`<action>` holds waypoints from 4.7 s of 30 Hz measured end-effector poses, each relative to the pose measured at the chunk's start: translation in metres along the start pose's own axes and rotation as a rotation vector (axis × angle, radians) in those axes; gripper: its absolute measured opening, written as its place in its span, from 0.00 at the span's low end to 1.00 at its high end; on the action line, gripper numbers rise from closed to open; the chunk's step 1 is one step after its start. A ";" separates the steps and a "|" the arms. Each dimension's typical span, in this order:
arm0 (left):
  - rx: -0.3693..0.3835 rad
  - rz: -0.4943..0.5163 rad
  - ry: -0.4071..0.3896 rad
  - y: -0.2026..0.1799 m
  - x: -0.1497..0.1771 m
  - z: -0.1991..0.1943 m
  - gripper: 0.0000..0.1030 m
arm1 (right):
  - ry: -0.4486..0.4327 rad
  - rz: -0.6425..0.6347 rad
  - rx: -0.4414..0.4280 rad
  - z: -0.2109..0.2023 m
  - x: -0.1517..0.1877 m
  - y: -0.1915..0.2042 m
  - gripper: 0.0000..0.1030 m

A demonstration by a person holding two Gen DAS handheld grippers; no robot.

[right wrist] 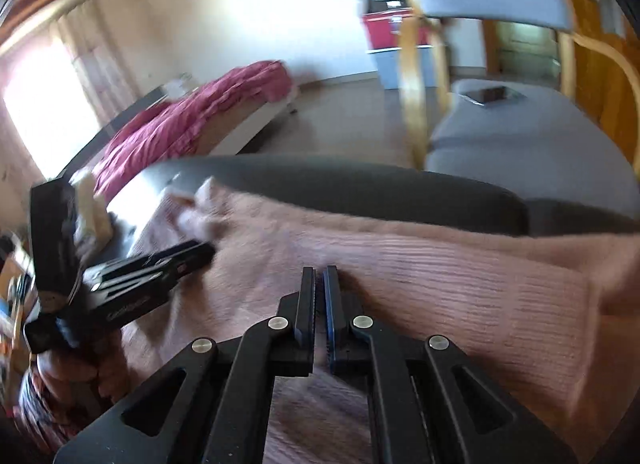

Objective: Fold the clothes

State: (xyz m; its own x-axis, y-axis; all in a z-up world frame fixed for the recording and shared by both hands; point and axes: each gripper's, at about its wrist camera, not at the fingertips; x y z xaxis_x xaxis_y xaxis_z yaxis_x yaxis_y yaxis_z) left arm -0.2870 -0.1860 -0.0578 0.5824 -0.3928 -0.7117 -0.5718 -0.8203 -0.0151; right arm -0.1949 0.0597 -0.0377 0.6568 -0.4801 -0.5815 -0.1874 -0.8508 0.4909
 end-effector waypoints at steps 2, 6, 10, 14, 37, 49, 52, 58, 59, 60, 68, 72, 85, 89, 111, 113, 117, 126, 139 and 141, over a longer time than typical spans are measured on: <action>0.012 -0.010 -0.002 0.003 0.000 0.000 0.22 | -0.032 0.056 0.036 -0.006 -0.006 -0.013 0.03; 0.037 -0.034 -0.007 0.008 0.001 0.000 0.22 | -0.085 0.177 0.098 -0.020 -0.017 -0.044 0.03; 0.038 -0.036 -0.008 0.008 0.001 0.002 0.22 | -0.178 0.258 0.180 -0.038 -0.028 -0.061 0.05; 0.041 -0.038 -0.008 0.008 0.001 0.000 0.22 | -0.154 0.122 0.007 -0.040 -0.028 -0.024 0.07; 0.058 -0.054 -0.008 0.007 0.000 -0.001 0.22 | -0.023 -0.252 0.161 0.011 0.012 0.047 0.17; 0.072 -0.066 -0.010 0.010 0.000 0.000 0.22 | -0.074 0.019 0.137 -0.028 -0.001 -0.013 0.20; 0.073 -0.067 -0.011 0.009 0.000 0.000 0.22 | -0.154 0.200 0.164 -0.048 -0.006 -0.055 0.20; 0.075 -0.069 -0.011 0.010 0.001 0.001 0.22 | -0.177 0.164 0.123 -0.055 -0.014 -0.043 0.21; 0.078 -0.071 -0.012 0.012 0.001 0.001 0.22 | -0.182 0.127 0.117 -0.055 -0.016 -0.035 0.21; 0.081 -0.074 -0.012 0.013 0.001 0.001 0.22 | -0.167 0.117 0.109 -0.051 -0.017 -0.031 0.21; 0.107 -0.095 -0.017 0.018 0.002 0.002 0.22 | -0.090 0.181 0.168 -0.028 -0.017 -0.048 0.17; 0.111 -0.098 -0.018 0.019 0.002 0.002 0.22 | -0.125 0.118 0.132 -0.060 -0.009 -0.035 0.21; 0.100 -0.008 0.012 0.015 -0.004 -0.001 0.22 | -0.048 0.126 0.096 -0.070 0.044 -0.042 0.39; 0.000 0.153 0.015 0.007 -0.002 -0.023 0.22 | -0.055 0.131 0.094 -0.072 0.045 -0.043 0.39; 0.155 -0.095 0.050 0.087 0.080 -0.084 0.25 | -0.051 0.120 0.097 -0.064 0.036 -0.046 0.40; 0.156 -0.132 0.041 0.096 0.086 -0.099 0.25 | -0.048 0.118 0.098 -0.069 0.036 -0.046 0.42; 0.102 -0.115 0.050 0.102 0.106 -0.129 0.25 | -0.042 0.005 0.143 -0.105 0.064 -0.032 0.51; -0.058 0.148 0.063 0.066 0.153 -0.165 0.25 | 0.024 -0.077 0.280 -0.168 0.146 -0.053 0.53; 0.063 0.376 0.015 -0.058 0.126 -0.174 0.25 | 0.026 -0.174 0.216 -0.152 0.176 0.021 0.53; -0.014 0.515 0.073 -0.084 0.141 -0.158 0.26 | 0.062 -0.270 0.250 -0.138 0.186 0.037 0.53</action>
State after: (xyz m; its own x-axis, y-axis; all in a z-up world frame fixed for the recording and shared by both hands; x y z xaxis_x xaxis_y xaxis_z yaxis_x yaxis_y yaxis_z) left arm -0.0658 -0.2383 -0.0454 0.2662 -0.7745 -0.5738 -0.7873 -0.5182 0.3341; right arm 0.0216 -0.0321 -0.0378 0.7486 -0.2238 -0.6241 -0.1687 -0.9746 0.1472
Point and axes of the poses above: each gripper's, at about its wrist camera, not at the fingertips, and z roughly the way its jaws point, y to its left, x to its underside, and after that the axes turned 14 degrees about z, right-handed
